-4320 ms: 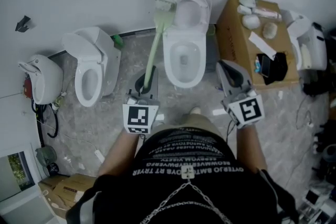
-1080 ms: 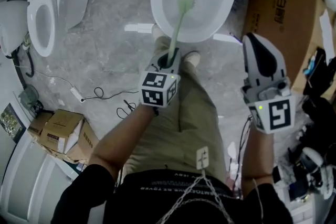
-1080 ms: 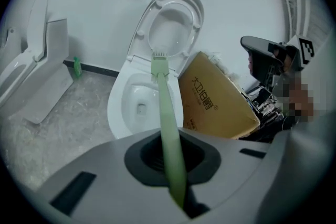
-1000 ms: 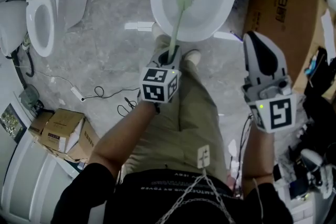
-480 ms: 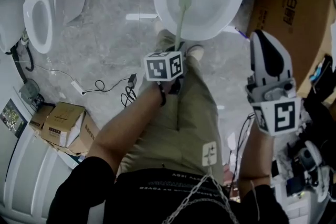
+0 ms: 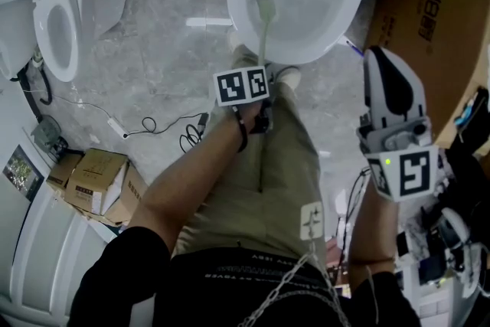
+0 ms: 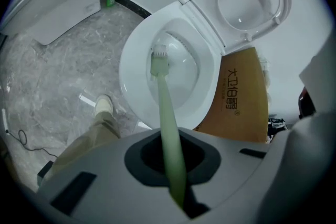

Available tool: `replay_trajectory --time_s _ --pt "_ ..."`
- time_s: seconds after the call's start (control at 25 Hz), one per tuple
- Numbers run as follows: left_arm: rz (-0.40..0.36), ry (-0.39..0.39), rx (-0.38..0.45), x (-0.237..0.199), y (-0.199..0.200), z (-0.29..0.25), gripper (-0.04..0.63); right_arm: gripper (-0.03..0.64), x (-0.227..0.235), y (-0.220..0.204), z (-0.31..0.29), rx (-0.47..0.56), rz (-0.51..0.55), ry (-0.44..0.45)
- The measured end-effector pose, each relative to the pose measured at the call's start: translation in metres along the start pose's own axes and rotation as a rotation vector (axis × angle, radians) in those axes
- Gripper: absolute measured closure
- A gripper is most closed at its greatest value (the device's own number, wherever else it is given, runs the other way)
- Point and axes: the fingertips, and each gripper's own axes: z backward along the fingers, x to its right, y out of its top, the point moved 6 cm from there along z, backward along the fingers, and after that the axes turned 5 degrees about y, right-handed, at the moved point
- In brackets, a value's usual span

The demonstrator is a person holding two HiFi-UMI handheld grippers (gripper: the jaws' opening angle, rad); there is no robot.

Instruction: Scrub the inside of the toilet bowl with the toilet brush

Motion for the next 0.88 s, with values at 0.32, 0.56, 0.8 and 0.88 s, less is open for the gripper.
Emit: replay_trajectory --time_s 0.32,0.56,0.8,0.88 --pt "0.068 0.017 -0.064 -0.012 0.007 -0.013 0.594 0.614 -0.006 0.0 -0.01 -0.007 -0.027 0.009" --pt "0.106 0.034 -0.051 -0.009 0.026 -0.017 0.594 0.612 -0.009 0.003 -0.013 -0.004 -0.077 -0.009" --pt "0.118 0.041 -0.029 -0.006 0.049 -0.023 0.594 0.614 -0.009 0.006 -0.013 0.008 -0.124 -0.028" --pt "0.113 0.042 -0.021 -0.004 0.057 -0.024 0.594 0.613 -0.006 0.003 -0.011 0.004 -0.126 -0.032"
